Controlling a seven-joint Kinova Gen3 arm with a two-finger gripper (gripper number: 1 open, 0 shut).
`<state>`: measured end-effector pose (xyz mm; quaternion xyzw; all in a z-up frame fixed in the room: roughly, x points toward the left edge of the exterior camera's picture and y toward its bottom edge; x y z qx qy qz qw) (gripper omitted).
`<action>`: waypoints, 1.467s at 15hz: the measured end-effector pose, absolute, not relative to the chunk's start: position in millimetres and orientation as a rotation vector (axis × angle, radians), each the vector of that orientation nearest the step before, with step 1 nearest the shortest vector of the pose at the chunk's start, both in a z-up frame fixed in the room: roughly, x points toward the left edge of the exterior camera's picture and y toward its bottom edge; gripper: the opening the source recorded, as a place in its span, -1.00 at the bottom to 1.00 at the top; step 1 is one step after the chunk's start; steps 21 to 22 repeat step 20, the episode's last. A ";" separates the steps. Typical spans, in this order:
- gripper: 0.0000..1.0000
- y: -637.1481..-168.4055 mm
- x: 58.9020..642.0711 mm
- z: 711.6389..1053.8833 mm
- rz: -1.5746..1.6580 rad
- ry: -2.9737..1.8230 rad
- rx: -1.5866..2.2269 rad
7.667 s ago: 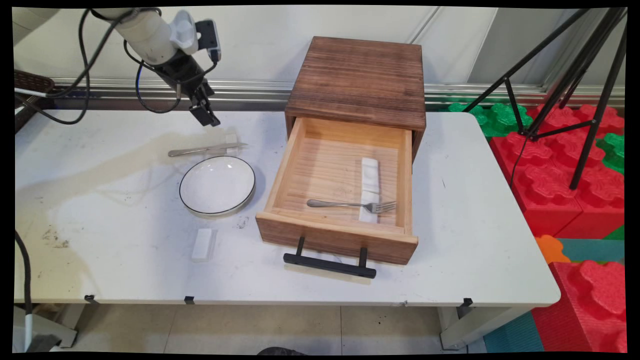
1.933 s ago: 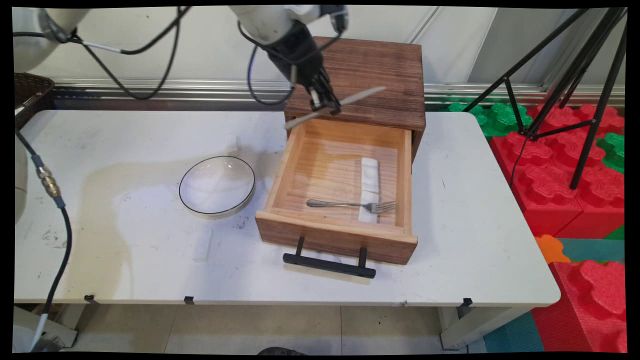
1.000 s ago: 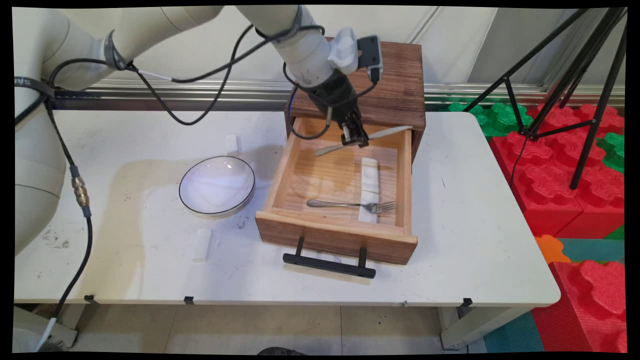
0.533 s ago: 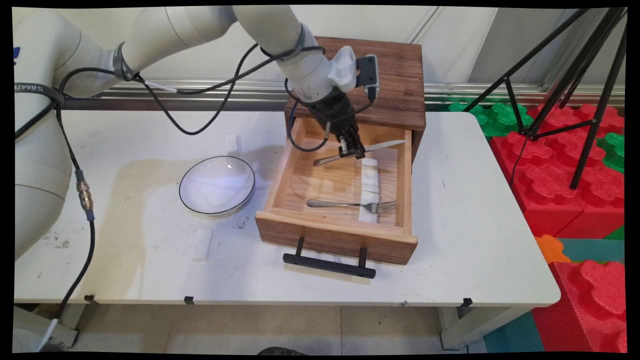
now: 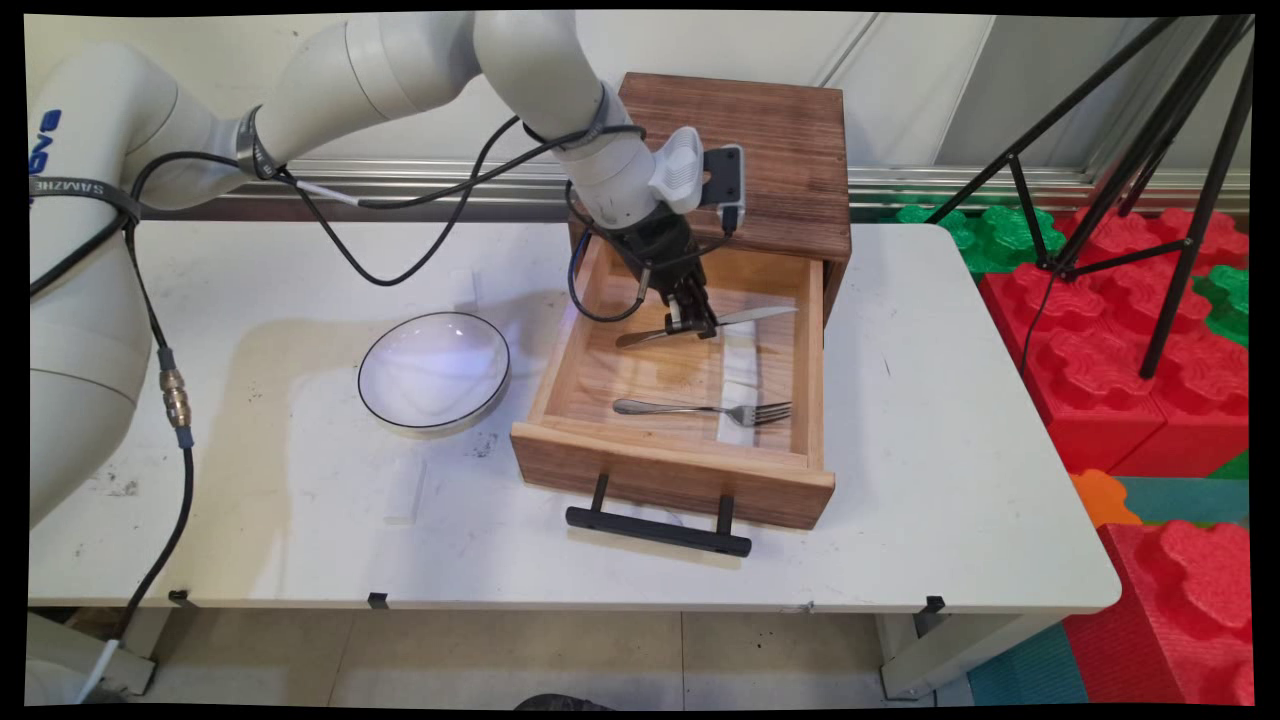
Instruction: Place the picked object into the drawer
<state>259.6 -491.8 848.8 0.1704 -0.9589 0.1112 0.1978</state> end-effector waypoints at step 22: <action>1.00 -497.8 270.1 824.8 0.296 -2.692 0.422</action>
